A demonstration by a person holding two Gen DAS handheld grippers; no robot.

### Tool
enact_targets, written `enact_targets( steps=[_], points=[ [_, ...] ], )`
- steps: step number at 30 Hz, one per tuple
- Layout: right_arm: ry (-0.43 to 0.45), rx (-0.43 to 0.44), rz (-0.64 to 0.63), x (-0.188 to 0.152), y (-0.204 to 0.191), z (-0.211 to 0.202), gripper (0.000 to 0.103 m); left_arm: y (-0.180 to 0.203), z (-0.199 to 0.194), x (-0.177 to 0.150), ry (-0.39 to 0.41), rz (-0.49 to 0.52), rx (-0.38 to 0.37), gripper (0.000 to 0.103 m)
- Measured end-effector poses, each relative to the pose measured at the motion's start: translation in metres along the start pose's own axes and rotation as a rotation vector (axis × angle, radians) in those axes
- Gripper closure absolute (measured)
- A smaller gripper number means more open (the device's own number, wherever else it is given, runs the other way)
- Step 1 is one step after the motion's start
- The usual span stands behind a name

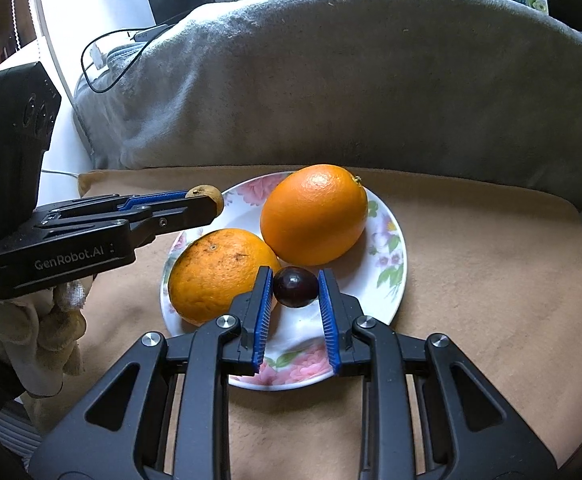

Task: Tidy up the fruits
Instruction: 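Carry both fruits over the plate and open both tools to release them, then withdraw both tools from the plate back to the small fruits on the cloth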

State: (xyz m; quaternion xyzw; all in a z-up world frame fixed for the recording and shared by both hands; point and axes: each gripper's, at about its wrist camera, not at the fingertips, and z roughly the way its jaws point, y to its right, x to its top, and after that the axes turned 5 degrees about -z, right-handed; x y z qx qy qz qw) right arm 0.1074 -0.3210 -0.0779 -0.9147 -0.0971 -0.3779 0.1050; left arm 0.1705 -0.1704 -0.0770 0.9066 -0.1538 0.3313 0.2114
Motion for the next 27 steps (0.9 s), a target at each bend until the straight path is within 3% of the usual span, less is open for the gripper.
enact_targets(
  steps=[4,8,12,16,18,27],
  points=[
    [-0.003,-0.012,-0.007,0.001,-0.002,0.0,0.077,0.003,-0.001,0.001,0.007,0.016,0.006,0.076],
    [0.014,-0.032,-0.013,0.001,-0.002,-0.002,0.044,0.005,-0.002,0.002,0.021,0.025,0.006,0.056],
    [0.02,-0.036,-0.02,0.002,-0.003,-0.005,0.043,0.006,-0.004,0.004,0.033,0.025,0.008,0.05],
    [0.027,-0.041,-0.027,0.002,-0.004,-0.008,0.028,0.004,-0.008,0.004,0.043,0.022,0.013,0.039],
    [0.033,-0.043,-0.031,0.003,-0.006,-0.01,0.026,0.003,-0.011,0.004,0.047,0.018,0.016,0.035],
    [0.046,-0.037,-0.076,0.009,-0.026,-0.017,0.017,-0.009,-0.036,0.004,0.084,0.02,0.059,0.032]
  ],
)
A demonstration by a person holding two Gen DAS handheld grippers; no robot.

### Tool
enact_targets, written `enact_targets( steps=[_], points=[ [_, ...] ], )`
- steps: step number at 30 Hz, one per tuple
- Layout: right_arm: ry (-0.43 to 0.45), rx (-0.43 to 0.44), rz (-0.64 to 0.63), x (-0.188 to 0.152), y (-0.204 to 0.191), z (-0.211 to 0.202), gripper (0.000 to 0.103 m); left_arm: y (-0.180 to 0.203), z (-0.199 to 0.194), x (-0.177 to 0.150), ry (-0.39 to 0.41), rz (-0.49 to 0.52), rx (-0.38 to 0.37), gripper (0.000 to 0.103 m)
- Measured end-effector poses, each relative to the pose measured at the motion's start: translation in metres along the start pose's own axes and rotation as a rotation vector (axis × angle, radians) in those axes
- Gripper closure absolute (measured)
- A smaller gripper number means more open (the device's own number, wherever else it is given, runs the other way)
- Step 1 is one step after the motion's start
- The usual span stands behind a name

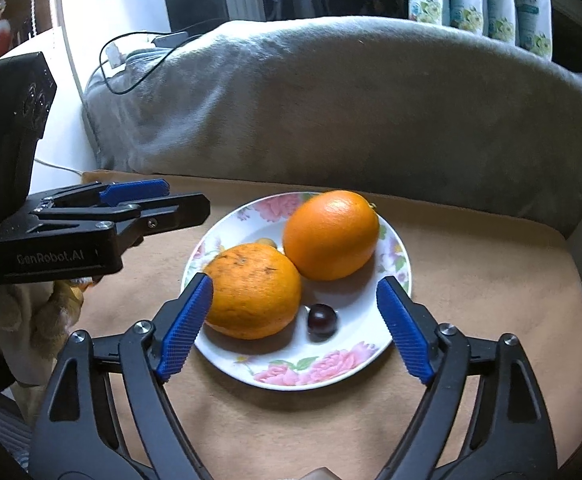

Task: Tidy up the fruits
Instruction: 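Withdraw both tools from the plate back to the small fruits on the cloth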

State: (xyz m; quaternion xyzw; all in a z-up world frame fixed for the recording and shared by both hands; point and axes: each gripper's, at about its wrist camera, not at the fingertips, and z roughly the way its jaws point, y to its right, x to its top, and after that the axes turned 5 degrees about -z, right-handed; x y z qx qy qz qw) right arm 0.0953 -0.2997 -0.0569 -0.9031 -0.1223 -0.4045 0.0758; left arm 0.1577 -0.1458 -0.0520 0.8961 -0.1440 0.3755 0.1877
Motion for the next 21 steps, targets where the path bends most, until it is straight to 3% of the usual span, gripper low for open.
enact_targets(
  steps=[8,21],
  points=[
    [0.006,0.055,-0.021,0.004,-0.019,-0.003,0.017,-0.04,-0.036,-0.004,0.034,-0.03,0.071,0.032],
    [-0.023,0.166,-0.1,0.012,-0.074,0.02,0.017,-0.128,-0.081,-0.036,0.021,-0.152,0.177,0.032]
  ],
)
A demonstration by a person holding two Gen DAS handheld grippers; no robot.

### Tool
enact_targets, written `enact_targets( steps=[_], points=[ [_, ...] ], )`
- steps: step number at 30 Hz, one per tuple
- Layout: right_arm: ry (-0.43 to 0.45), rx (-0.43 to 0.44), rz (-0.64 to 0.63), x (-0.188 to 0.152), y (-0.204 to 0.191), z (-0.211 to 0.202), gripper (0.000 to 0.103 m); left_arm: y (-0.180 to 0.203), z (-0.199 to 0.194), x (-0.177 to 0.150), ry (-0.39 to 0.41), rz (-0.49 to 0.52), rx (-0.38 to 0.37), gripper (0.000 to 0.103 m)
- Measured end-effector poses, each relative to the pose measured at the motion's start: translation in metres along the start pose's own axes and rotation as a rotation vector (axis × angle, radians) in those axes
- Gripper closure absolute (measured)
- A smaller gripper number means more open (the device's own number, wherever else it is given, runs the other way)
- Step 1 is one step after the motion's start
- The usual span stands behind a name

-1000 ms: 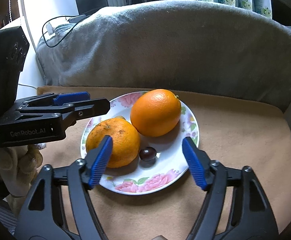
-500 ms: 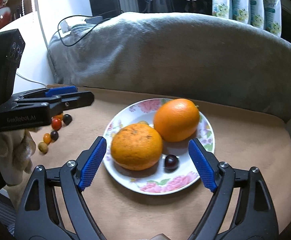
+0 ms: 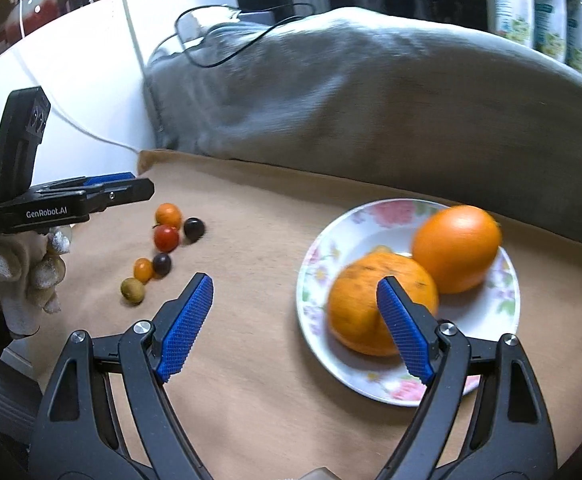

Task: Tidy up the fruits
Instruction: 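Withdraw both tools from the plate back to the small fruits on the cloth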

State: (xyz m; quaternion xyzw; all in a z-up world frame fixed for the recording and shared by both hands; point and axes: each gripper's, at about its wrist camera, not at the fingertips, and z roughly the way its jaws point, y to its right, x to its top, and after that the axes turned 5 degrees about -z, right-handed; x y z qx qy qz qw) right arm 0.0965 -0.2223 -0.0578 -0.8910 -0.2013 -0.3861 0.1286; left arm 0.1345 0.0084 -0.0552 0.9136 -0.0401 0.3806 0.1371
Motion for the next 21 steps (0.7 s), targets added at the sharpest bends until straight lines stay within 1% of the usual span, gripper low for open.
enact_targets(
  steps=[7,8,10,12,15,17,20,21],
  points=[
    [-0.02,0.043,-0.023,0.014,-0.018,0.02,0.017,-0.031,-0.004,-0.026,-0.041,-0.036,0.009,0.034],
    [-0.025,0.053,-0.024,0.016,-0.02,0.024,0.017,-0.033,-0.004,-0.031,-0.049,-0.04,0.004,0.037],
    [-0.034,0.069,-0.021,0.02,-0.022,0.031,0.017,-0.038,-0.002,-0.039,-0.066,-0.047,-0.006,0.04],
    [-0.043,0.086,-0.011,0.024,-0.023,0.038,0.017,-0.04,-0.001,-0.045,-0.081,-0.053,-0.019,0.051],
    [-0.061,0.122,0.023,0.031,-0.022,0.051,0.017,-0.046,0.003,-0.056,-0.109,-0.072,-0.05,0.058],
    [-0.073,0.145,0.048,0.035,-0.021,0.06,0.019,-0.051,0.005,-0.061,-0.128,-0.087,-0.068,0.061],
    [-0.097,0.18,0.072,0.041,-0.021,0.073,0.026,-0.054,0.009,-0.064,-0.145,-0.105,-0.086,0.062],
    [-0.102,0.187,0.074,0.042,-0.022,0.076,0.026,-0.056,0.01,-0.064,-0.153,-0.112,-0.096,0.063]
  ],
)
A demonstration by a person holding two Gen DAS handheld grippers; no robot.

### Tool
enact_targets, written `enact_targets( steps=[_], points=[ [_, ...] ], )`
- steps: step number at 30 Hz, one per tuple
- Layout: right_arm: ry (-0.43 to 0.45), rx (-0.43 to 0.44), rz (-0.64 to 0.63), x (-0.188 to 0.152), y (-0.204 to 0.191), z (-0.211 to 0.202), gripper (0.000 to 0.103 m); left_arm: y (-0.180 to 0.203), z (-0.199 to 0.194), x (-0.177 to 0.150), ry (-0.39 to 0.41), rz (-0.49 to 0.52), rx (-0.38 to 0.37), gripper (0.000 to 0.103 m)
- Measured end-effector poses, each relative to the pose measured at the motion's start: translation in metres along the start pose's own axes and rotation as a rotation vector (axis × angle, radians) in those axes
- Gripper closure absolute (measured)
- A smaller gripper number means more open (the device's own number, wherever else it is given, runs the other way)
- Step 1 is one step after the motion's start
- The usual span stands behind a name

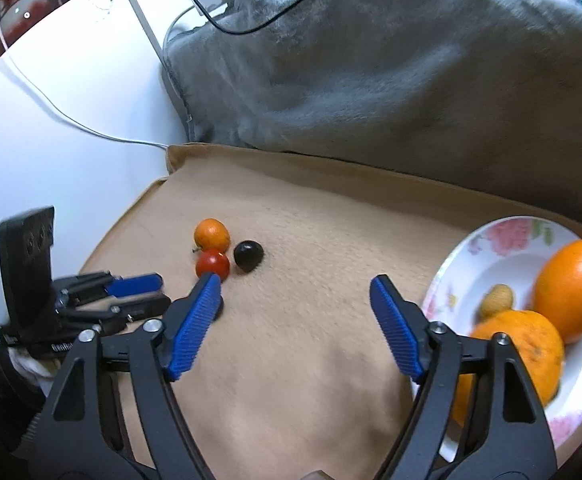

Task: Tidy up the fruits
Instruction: 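Withdraw both tools from the plate back to the small fruits on the cloth, then close the left tool on a small kumquat while the right tool grips another dark plum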

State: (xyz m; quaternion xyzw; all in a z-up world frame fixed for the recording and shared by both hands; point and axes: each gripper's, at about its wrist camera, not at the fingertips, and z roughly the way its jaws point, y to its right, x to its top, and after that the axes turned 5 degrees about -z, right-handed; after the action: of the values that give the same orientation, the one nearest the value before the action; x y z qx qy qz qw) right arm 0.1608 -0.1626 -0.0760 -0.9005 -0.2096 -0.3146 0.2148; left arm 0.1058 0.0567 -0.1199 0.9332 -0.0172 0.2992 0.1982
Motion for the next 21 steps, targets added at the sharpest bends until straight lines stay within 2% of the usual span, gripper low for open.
enact_targets(
  steps=[14,19,21],
  points=[
    [-0.088,0.072,0.017,0.016,-0.014,0.053,0.042,0.0,0.016,0.0,-0.085,-0.034,-0.058,0.064],
    [-0.107,0.08,0.026,0.018,-0.018,0.065,0.044,0.001,0.022,0.003,-0.102,-0.046,-0.067,0.07],
    [-0.114,0.078,0.02,0.018,-0.021,0.07,0.044,0.001,0.024,0.005,-0.109,-0.054,-0.078,0.077]
  ],
)
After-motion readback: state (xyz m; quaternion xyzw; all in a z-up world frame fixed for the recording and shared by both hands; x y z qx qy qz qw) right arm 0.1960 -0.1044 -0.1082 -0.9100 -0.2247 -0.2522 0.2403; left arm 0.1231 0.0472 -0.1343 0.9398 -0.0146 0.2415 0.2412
